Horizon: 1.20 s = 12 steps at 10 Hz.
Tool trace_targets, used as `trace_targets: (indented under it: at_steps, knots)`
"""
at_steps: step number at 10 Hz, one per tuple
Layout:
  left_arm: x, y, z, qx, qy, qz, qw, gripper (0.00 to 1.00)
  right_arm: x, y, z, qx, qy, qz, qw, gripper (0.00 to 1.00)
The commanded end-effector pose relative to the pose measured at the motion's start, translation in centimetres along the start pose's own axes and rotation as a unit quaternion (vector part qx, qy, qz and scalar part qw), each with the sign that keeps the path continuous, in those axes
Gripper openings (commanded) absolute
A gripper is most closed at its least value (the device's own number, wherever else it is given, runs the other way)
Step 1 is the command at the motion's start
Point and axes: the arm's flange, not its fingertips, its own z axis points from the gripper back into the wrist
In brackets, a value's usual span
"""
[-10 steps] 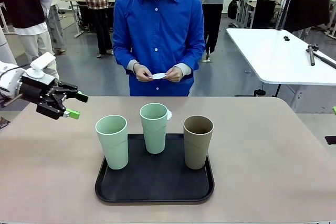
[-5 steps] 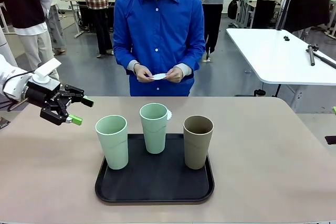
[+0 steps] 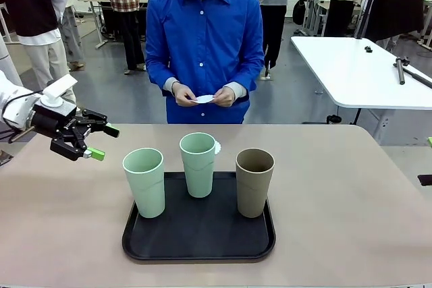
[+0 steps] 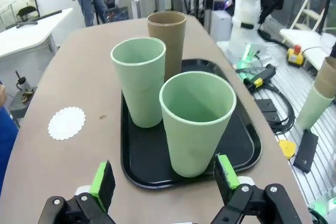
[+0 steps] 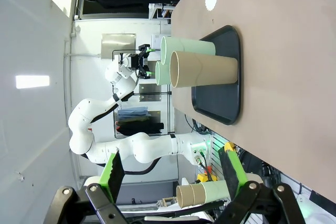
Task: Place coasters on the table and set cups on them.
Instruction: Pick up one Reusable plastic cup and place it on a coaster set by the human.
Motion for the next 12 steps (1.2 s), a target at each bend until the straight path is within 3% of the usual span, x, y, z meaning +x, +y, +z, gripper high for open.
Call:
trace_targets:
  at_steps: [1,3,6,9,12]
  knots:
    - [-1.6,1.6,0.1,-0.064,-0.077,0.004,0.995,1.00,0.2,0.1,0.0,0.006,-0.004,-0.002,1.000,1.00]
    - [-3.4,1.2,-0.4,-0.104,-0.143,-0.004,0.984,1.00,0.2,0.1,0.0,0.006,-0.004,-0.002,1.000,1.00]
    - [-5.9,0.8,-2.7,-0.115,-0.168,-0.026,0.979,1.00,0.2,0.1,0.0,0.006,-0.004,-0.002,1.000,1.00]
    - [-7.8,0.4,-5.1,-0.110,-0.175,-0.039,0.978,1.00,0.2,0.1,0.0,0.006,-0.004,-0.002,1.000,1.00]
    - [-8.4,1.5,-6.2,-0.098,-0.157,-0.001,0.983,1.00,0.2,0.1,0.0,0.006,-0.004,-0.002,1.000,1.00]
